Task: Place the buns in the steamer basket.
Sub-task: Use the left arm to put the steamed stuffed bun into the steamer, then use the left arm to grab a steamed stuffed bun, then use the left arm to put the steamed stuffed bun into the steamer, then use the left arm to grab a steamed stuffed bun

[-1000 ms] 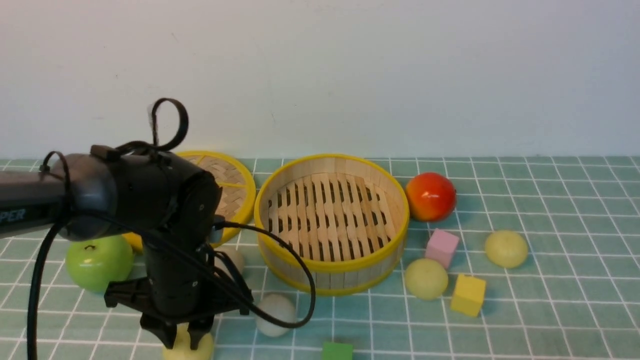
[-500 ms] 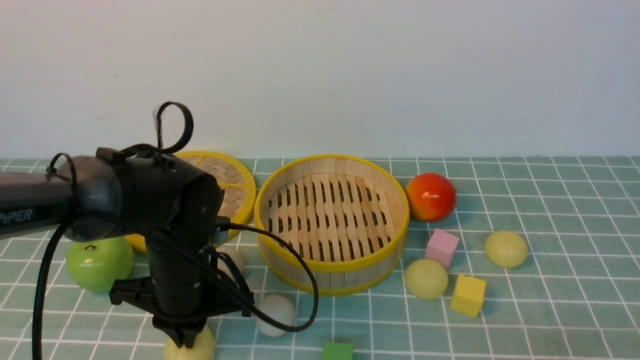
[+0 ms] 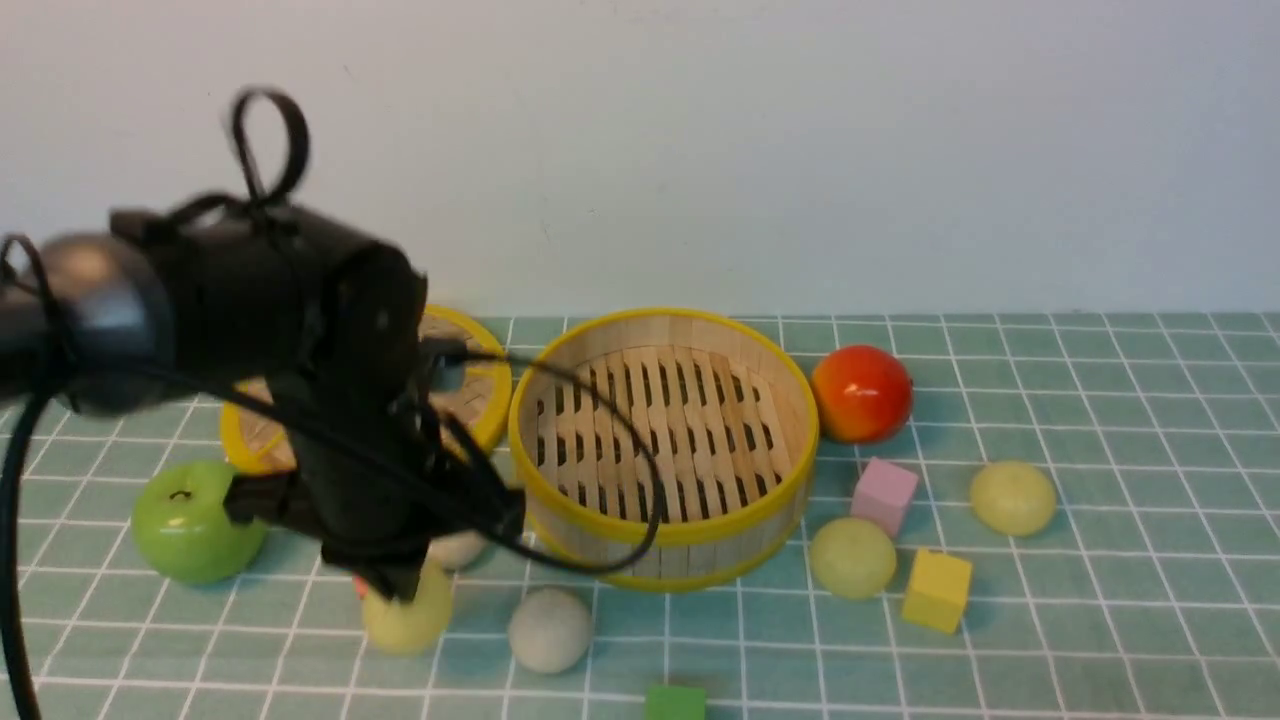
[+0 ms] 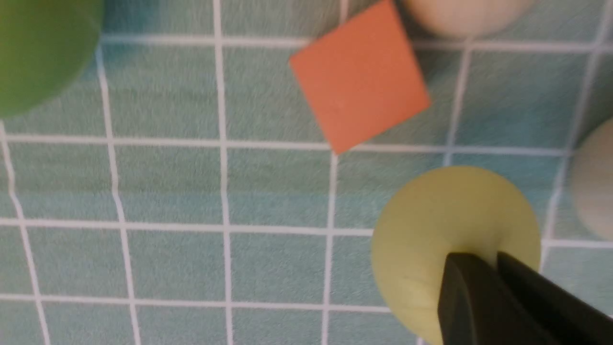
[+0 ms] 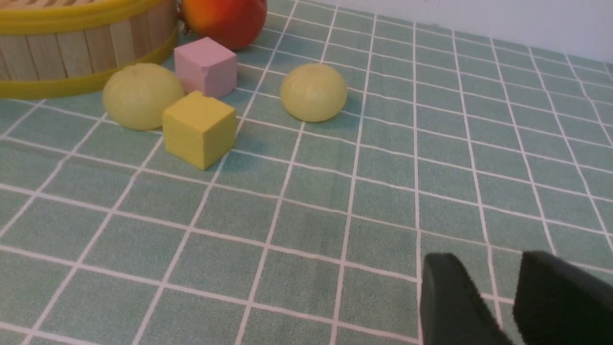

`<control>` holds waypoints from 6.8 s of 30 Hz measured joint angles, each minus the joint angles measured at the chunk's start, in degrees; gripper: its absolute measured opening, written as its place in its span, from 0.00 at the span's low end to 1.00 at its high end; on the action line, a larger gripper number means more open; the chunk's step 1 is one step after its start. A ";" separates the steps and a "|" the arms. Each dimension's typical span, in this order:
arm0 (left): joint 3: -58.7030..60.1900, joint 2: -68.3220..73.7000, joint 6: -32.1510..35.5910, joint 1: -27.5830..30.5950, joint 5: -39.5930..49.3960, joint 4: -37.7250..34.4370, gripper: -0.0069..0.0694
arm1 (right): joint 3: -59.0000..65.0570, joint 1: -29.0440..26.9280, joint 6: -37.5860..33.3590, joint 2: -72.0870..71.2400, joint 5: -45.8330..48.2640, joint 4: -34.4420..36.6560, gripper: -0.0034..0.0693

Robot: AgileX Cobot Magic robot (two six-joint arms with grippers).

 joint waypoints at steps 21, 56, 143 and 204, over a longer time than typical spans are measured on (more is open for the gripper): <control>-32.63 22.82 7.99 -3.31 2.78 -8.56 0.08 | 0.00 0.00 0.00 0.00 0.00 0.00 0.37; 0.39 -2.51 4.20 8.63 0.63 -5.09 0.42 | 0.00 0.00 0.00 0.00 0.00 0.00 0.37; -29.09 23.82 7.18 2.22 -14.96 -9.37 0.25 | 0.00 0.00 0.00 0.00 0.00 0.00 0.38; 2.61 9.75 -3.77 -11.21 -16.34 5.16 0.31 | 0.00 0.00 0.00 0.00 0.00 -0.11 0.38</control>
